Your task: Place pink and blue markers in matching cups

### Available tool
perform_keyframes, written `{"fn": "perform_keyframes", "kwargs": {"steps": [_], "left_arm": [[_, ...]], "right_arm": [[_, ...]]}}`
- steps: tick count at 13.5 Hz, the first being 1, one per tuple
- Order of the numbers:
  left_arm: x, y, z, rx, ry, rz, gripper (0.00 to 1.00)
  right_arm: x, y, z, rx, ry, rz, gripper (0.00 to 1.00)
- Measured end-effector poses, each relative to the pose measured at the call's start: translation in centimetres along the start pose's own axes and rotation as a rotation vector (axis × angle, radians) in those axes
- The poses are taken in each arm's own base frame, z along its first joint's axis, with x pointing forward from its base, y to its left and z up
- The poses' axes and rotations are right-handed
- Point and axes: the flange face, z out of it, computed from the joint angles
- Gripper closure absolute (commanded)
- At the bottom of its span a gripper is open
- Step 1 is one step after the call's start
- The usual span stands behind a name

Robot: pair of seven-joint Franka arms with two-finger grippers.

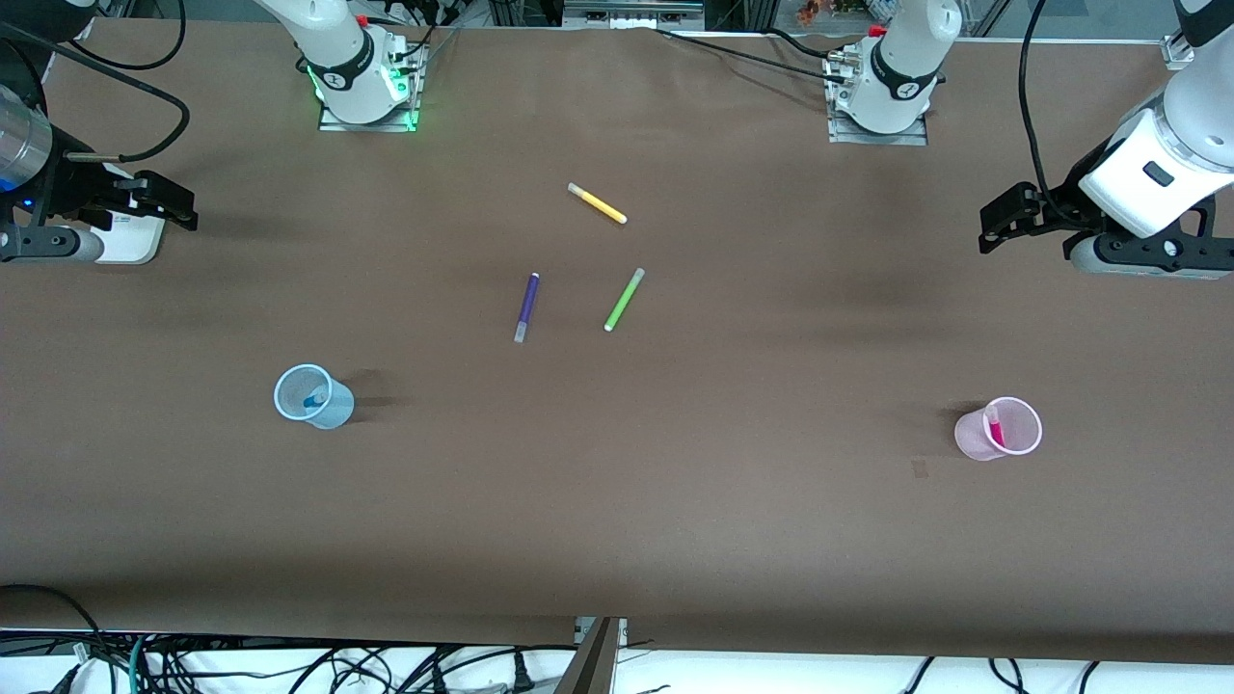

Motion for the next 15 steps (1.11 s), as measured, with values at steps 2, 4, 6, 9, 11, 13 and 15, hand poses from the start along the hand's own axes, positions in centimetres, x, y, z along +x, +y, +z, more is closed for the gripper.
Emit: {"fn": "perform_keyframes", "kwargs": {"steps": [2,4,6,9,11,13,15], "left_arm": [[0.0,0.0,0.1,0.0,-0.003,0.001,0.0],[0.0,0.0,0.3,0.001,-0.007,0.001,0.0],[0.1,-0.2,0.6,0.001,-0.013,-0.001,0.0],[0.5,-0.7,1.6,0.0,-0.031,-0.008,0.0],[0.7,-0.8,2.0,0.0,-0.038,-0.01,0.0],[0.7,-0.8,1.9,0.0,-0.037,-0.008,0.0],[0.7,-0.5,1.9,-0.001,-0.036,-0.002,0.0]], "right_arm": [[0.0,0.0,0.0,0.0,0.0,0.0,0.0],[0.0,0.0,0.0,0.0,0.0,0.0,0.0],[0.0,0.1,0.0,0.0,0.0,0.001,0.0],[0.0,0.2,0.0,0.0,0.0,0.004,0.0],[0.0,0.3,0.0,0.001,0.0,0.005,0.0],[0.0,0.3,0.0,0.001,0.0,0.005,0.0],[0.0,0.3,0.0,0.001,0.0,0.005,0.0]]}}
